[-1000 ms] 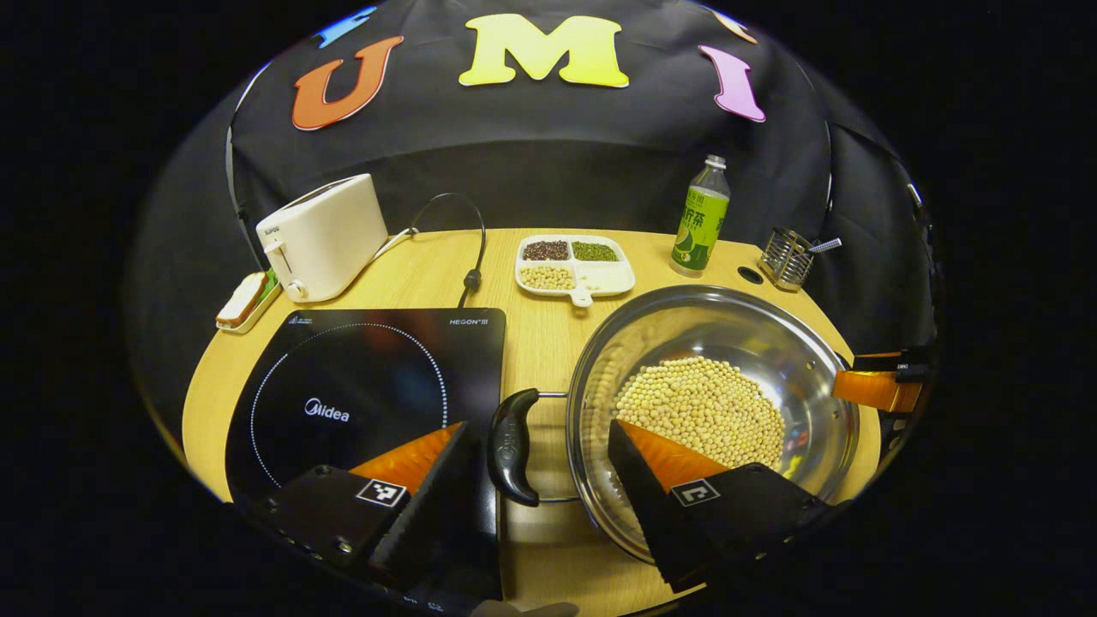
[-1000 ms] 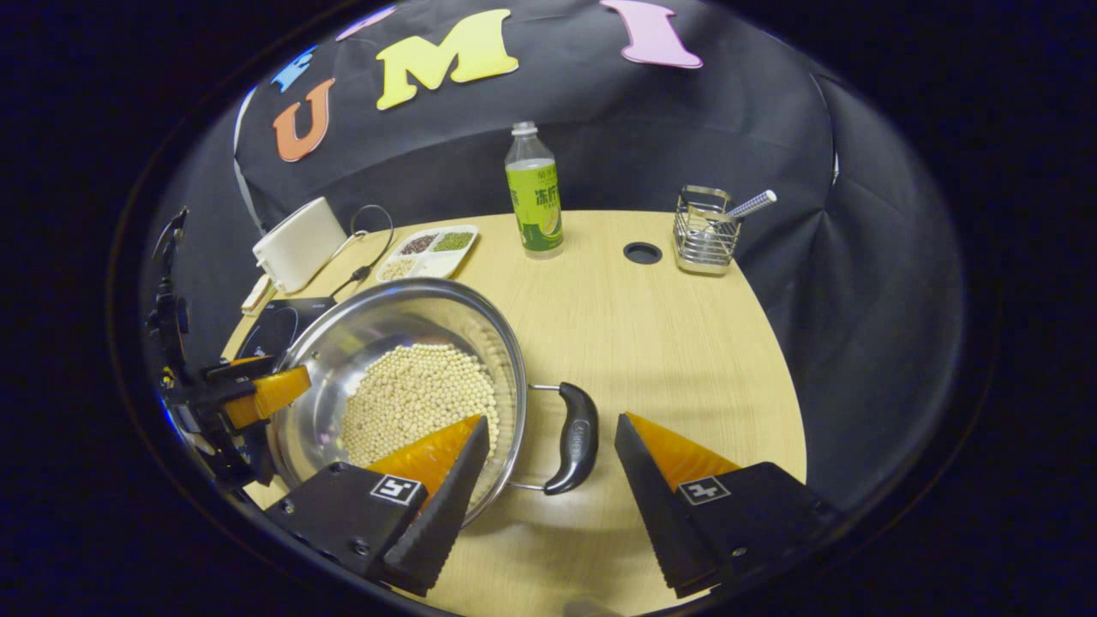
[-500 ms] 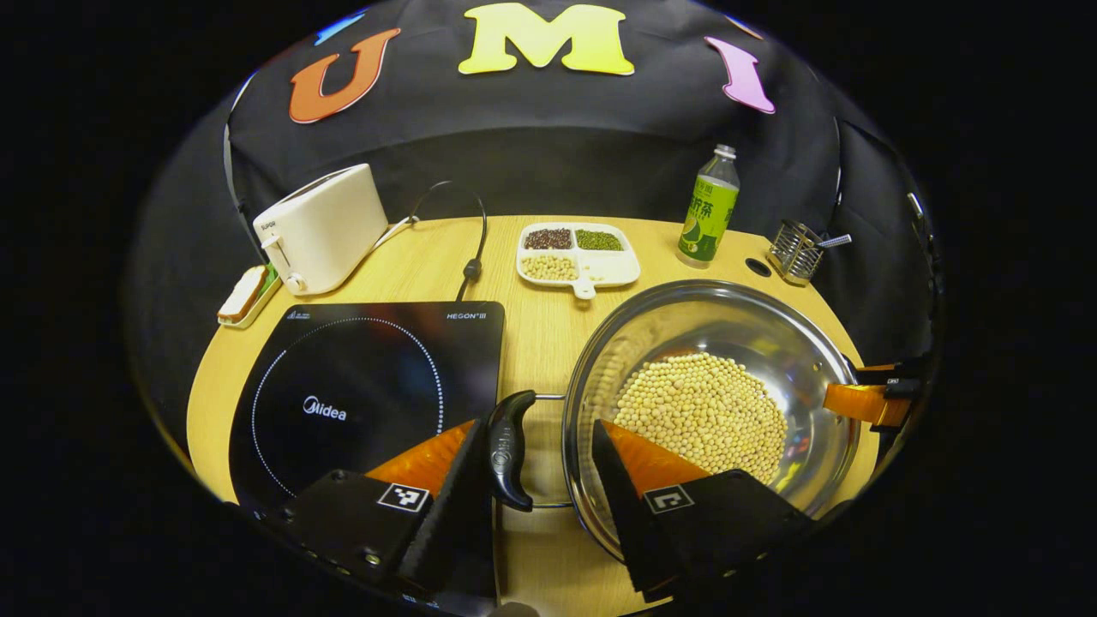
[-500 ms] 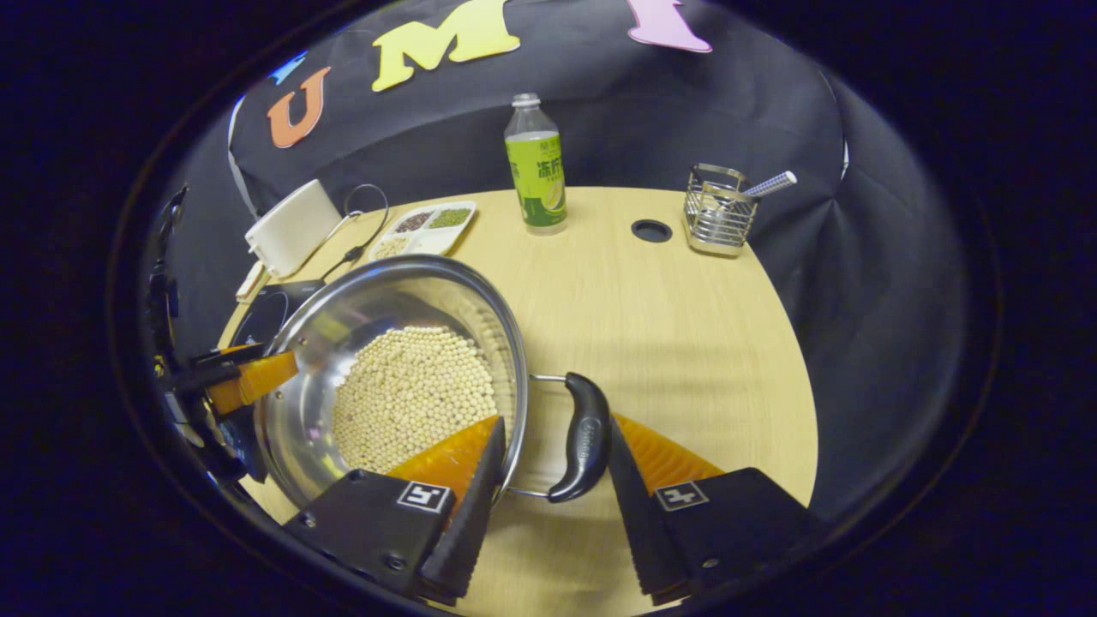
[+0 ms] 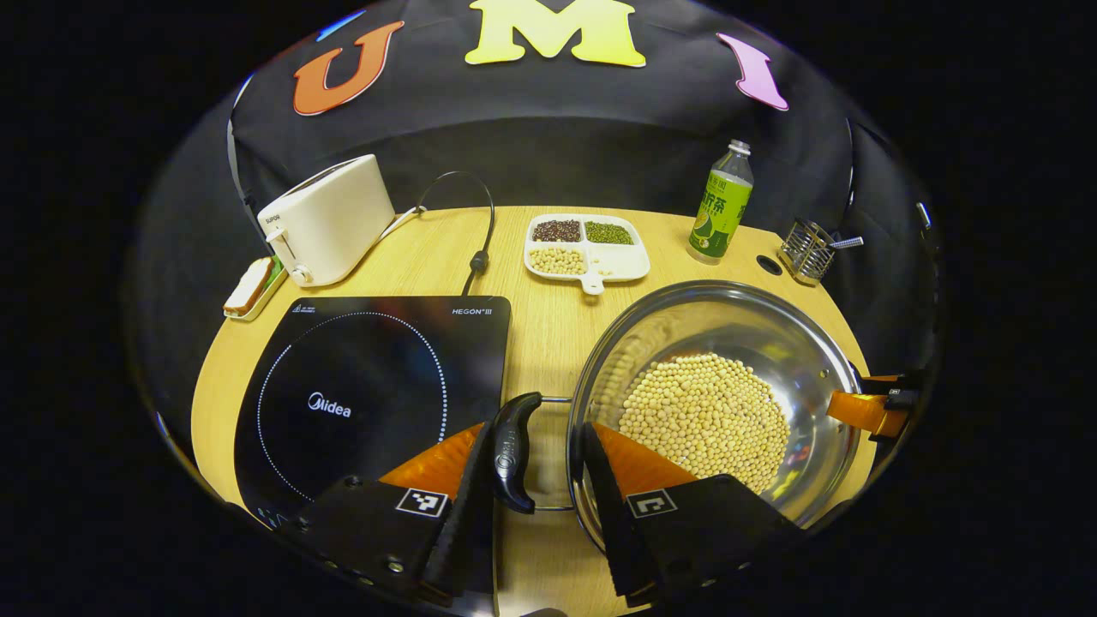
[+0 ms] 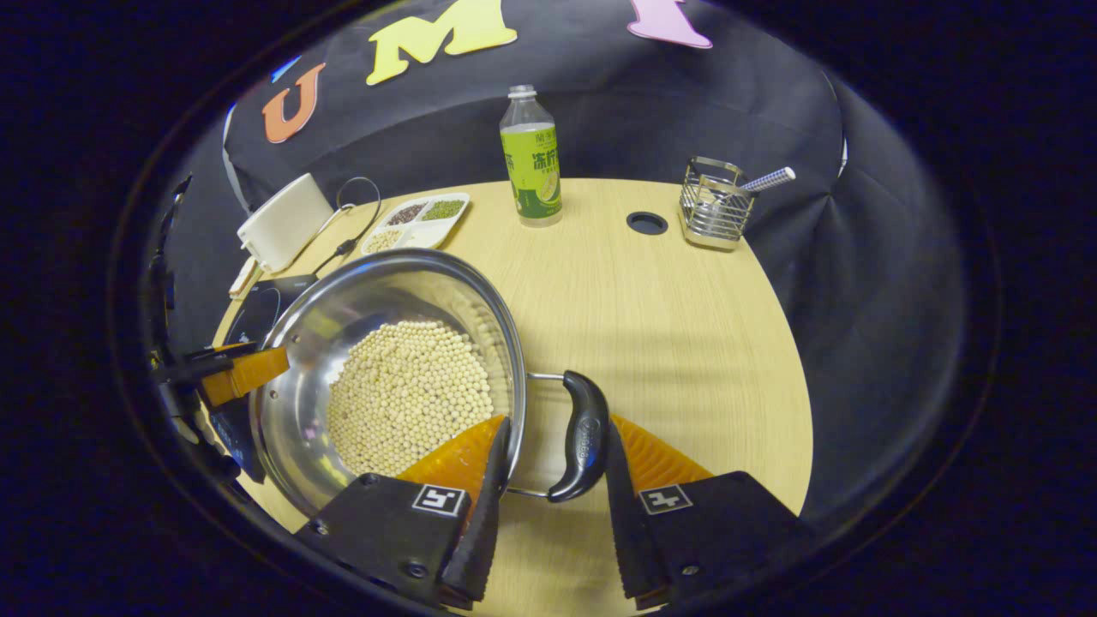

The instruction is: First push the handle of the pot to place it horizontally, then grasp the pot with both hands and set it on the induction cooktop.

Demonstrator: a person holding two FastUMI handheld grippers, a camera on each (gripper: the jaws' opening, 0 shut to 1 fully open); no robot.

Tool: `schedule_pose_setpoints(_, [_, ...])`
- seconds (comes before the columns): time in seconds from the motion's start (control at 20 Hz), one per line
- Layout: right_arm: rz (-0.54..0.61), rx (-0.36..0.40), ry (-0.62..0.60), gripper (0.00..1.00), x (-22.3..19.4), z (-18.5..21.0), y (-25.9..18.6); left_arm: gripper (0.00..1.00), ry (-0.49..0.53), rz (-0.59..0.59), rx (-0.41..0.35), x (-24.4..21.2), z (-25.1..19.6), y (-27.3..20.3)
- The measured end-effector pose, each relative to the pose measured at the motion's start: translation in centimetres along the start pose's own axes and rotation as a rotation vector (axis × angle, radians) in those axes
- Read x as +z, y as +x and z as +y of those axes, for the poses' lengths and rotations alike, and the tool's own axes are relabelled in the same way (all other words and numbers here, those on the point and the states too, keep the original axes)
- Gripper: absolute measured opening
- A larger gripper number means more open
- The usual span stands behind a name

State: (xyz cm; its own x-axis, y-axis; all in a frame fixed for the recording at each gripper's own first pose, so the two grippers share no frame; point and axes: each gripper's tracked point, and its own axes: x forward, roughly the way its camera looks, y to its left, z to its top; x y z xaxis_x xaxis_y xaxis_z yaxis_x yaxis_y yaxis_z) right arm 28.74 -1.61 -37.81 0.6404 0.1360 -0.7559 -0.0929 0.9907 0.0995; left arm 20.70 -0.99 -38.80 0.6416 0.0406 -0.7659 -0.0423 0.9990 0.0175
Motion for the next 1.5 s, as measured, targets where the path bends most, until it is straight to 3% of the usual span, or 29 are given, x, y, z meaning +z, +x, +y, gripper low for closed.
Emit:
schedule_pose_setpoints(0.05, [-0.001,0.000,-0.003,0.56,0.1,-0.1,-0.1,0.61,0.004,-0.003,0.001,0.1,0.0,0.0])
schedule_pose_setpoints(0.1, [-0.002,0.002,-0.011,0.56,0.1,-0.1,0.0,0.60,0.010,0.001,0.004,0.0,0.0,-0.1])
schedule_pose_setpoints(0.15, [-0.005,0.004,-0.009,0.56,0.1,-0.1,0.0,0.70,0.012,0.003,0.007,0.1,0.0,-0.2])
schedule_pose_setpoints(0.2, [-0.004,0.009,-0.004,0.55,0.0,-0.1,-0.1,0.59,0.016,-0.004,0.010,0.2,0.0,-0.3])
schedule_pose_setpoints(0.7, [-0.058,0.005,-0.015,0.55,0.9,1.2,-3.4,0.59,0.015,-0.042,0.005,1.6,1.0,-2.9])
schedule_pose_setpoints(1.5, [-0.112,0.042,-0.028,0.57,2.3,14.3,-6.4,0.59,-0.011,-0.084,0.031,2.5,13.0,-7.7])
